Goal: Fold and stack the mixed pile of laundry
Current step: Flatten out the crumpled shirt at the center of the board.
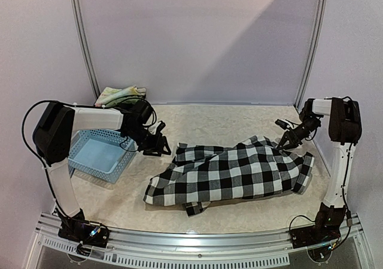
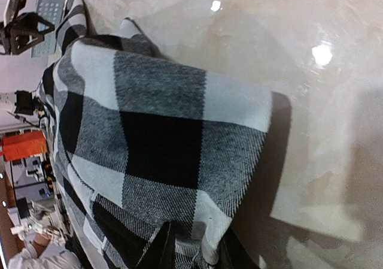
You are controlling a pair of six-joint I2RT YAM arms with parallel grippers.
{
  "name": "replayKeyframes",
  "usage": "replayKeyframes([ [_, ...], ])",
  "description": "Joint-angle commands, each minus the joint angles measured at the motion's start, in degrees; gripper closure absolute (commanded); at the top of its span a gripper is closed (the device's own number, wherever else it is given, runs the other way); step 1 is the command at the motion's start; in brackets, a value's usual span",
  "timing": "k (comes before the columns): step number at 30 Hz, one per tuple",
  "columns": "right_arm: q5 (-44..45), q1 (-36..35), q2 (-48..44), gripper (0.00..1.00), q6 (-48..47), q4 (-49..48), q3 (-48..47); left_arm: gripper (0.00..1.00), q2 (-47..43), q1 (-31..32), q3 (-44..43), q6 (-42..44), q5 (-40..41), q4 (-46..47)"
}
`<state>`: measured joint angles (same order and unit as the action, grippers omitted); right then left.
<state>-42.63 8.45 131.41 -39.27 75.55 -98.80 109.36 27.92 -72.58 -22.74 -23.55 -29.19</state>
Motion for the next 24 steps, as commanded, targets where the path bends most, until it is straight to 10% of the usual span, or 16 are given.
replayKeyframes([
  [1,-2.8,0.0,-0.3,0.84,-3.6,4.0,-1.5,0.47,-0.2,-0.6,0.3,0.1,0.0,0.4],
  [8,-1.1,3.6,-7.7,1.0,-1.4,2.5,-2.7,0.47,-0.4,-0.7,0.4,0.6,0.5,0.6],
  [24,-0.3,5.6,-19.7,1.0,5.4,-3.9,-1.1,0.47,1.6,-0.5,0.2,-3.0,-2.0,5.9],
])
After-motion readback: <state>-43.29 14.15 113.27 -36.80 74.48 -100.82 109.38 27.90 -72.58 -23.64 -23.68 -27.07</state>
